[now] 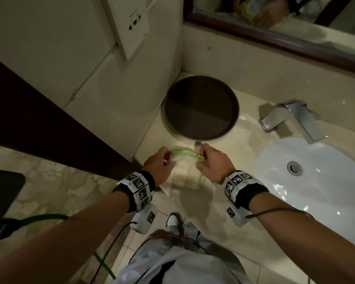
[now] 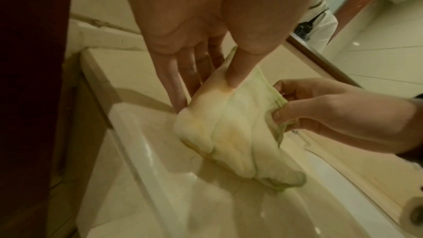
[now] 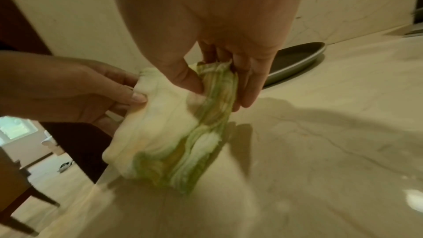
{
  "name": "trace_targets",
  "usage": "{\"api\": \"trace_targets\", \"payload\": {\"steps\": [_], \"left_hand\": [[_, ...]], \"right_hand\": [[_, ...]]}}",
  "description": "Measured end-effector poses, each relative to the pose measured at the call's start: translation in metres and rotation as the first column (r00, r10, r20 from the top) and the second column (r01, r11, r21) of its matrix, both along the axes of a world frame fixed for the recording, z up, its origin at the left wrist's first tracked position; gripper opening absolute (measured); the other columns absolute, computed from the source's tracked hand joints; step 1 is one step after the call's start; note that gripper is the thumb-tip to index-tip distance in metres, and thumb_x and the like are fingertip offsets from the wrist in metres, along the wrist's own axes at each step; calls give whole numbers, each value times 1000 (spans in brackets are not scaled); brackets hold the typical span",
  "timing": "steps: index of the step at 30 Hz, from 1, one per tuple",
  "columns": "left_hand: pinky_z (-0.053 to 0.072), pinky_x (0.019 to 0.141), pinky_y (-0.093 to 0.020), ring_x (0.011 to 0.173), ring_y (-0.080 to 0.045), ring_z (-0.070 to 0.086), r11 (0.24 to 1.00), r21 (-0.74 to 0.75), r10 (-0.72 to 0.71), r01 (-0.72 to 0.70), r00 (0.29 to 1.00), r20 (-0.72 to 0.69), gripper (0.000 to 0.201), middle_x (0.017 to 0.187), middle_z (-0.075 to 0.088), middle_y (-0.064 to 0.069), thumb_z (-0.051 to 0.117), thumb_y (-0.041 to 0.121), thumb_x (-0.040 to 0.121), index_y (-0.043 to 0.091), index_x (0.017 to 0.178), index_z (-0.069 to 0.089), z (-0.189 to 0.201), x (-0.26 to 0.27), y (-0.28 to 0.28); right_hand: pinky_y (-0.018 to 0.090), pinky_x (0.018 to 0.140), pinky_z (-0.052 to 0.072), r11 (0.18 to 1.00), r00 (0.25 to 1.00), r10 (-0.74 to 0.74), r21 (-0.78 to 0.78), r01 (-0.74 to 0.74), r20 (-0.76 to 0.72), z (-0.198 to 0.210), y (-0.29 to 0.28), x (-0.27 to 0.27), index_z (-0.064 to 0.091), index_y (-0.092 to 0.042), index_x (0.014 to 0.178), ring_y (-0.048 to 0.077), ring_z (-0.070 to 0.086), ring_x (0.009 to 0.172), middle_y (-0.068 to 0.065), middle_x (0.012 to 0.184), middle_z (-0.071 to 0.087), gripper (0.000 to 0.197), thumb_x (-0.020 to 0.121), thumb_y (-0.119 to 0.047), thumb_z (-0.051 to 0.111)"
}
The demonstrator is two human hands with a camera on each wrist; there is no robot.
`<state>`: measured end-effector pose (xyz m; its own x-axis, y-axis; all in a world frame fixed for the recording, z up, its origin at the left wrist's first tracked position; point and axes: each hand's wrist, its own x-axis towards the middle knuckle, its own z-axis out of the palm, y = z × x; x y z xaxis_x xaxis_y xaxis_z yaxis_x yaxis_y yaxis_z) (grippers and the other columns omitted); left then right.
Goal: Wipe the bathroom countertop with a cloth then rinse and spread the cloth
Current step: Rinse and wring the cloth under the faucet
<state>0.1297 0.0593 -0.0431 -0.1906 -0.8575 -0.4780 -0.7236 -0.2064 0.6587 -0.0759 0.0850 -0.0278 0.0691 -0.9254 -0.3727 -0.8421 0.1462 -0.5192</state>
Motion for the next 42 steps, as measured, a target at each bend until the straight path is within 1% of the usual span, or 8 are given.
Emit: {"api": "trace_targets", "payload": {"steps": [9,16,20,27,30,35,38,42], "left_hand": [[56,81,-48,88,-20,65,975,-47,201,-218,950,-237,20,94,65,9,65,35,86,27,103,59,16,-41,-41],[56,85,-48,95,-21,66,957,8,281,-290,918,-278,18,101,69,0,67,31,87,24,104,62,12,-71,-87],[54,88,-39,99,-23,64,941,43,335,-337,897,-290,30,109,67,-9,65,26,89,13,117,62,8,-85,-114],[44,84,-22,109,-20,59,932,17,359,-363,912,-197,41,122,63,-8,64,22,90,9,128,57,7,-105,-168],[43,84,-22,113,-21,57,937,4,344,-349,921,-184,49,128,60,-9,65,16,87,11,134,52,5,-109,-184],[45,102,-42,123,-29,52,985,11,174,-174,985,-14,74,136,52,-9,64,17,80,22,146,32,-3,-106,-195],[36,109,-36,132,-30,41,997,-44,-46,56,979,198,70,148,35,-11,62,16,84,19,147,32,-8,-105,-192],[34,107,-36,131,-33,37,939,-183,-224,290,923,311,53,151,29,-12,57,17,88,12,140,46,-12,-101,-178]], "right_hand": [[44,70,54,910,833,-351,-52,411,428,11,-35,-29,52,-31,86,22,58,68,-6,74,59,21,76,-16,62],[27,81,51,853,762,-439,-46,520,476,11,-70,-53,59,-18,117,18,61,89,1,104,62,39,83,-2,62],[14,74,45,833,728,-474,-17,553,496,9,-99,-64,57,-18,126,12,57,91,1,112,60,47,83,0,60],[29,98,45,814,757,-501,-70,577,420,-3,-149,-71,56,-22,130,19,57,108,3,123,61,49,83,-6,59],[27,99,44,806,764,-491,-116,581,418,-9,-166,-71,59,-20,127,21,57,114,4,124,63,49,81,-5,59],[33,105,38,893,913,-356,-215,395,198,-20,-176,-68,51,-22,136,32,48,123,16,136,49,60,79,-9,61],[40,108,36,961,988,-155,-232,149,-7,-27,-171,-63,47,-22,140,36,39,128,14,146,37,63,79,-14,62],[44,103,39,984,970,45,-158,-84,-237,-34,-163,-58,50,-21,137,32,32,134,8,148,37,49,88,-23,55]]}}
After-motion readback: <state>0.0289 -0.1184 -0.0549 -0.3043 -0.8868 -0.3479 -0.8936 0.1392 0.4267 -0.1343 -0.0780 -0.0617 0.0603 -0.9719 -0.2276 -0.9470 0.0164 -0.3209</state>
